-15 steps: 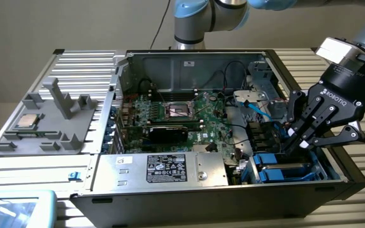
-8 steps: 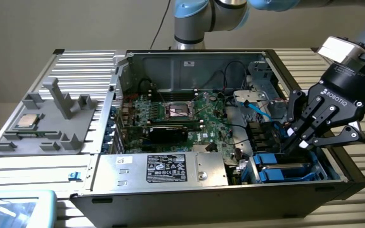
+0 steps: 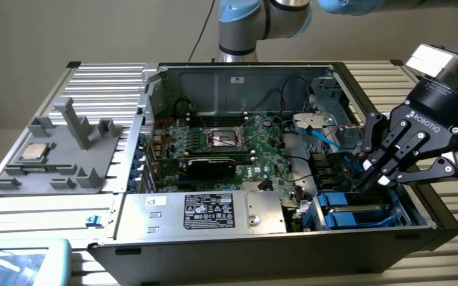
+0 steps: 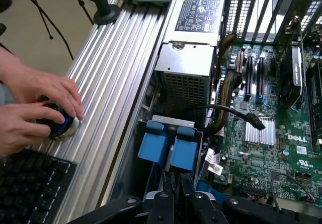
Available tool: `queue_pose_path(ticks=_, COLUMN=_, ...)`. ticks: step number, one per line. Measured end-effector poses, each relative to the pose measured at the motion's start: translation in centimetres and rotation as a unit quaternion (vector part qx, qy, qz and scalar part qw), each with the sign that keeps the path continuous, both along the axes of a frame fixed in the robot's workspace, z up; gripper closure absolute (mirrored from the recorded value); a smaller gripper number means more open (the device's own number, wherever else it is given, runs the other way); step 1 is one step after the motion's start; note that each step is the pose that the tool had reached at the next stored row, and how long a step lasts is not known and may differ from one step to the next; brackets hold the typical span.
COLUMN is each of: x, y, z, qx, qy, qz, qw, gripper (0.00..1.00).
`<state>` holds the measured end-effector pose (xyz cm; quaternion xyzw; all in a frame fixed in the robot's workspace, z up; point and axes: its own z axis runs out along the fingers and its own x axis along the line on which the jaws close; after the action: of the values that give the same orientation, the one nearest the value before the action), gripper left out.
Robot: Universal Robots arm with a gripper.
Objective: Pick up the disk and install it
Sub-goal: 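Insert the first disk wire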
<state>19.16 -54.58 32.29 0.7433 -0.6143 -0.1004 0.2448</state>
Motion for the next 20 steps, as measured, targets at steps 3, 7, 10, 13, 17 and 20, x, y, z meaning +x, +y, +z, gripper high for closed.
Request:
queue_pose_path(ticks=3, x=0.14, y=0.00, z=-0.01, qx=0.0000, qy=0.0059, qz=0.000, qw=1.0000, gripper=0.84)
queue_pose_path(ticks=7, x=0.35, y=0.00, z=-0.03, qx=-0.0001, qy=0.0153, qz=0.000, qw=0.9999, gripper=0.84)
queue_pose_path(ticks=10, x=0.55, y=0.00, z=-0.05, qx=-0.0004, qy=0.0206, qz=0.000, qw=0.9998, gripper=0.84)
queue_pose_path(ticks=13, x=0.58, y=0.06, z=-0.13, qx=-0.0073, qy=0.0237, qz=0.001, qw=0.9997, gripper=0.84)
queue_pose_path(ticks=17, x=0.59, y=0.13, z=-0.18, qx=-0.0147, qy=0.0242, qz=0.011, qw=0.9995, gripper=0.84)
queue_pose_path(ticks=20, x=0.59, y=0.17, z=-0.21, qx=-0.0152, qy=0.0249, qz=0.023, qw=0.9993, gripper=0.84)
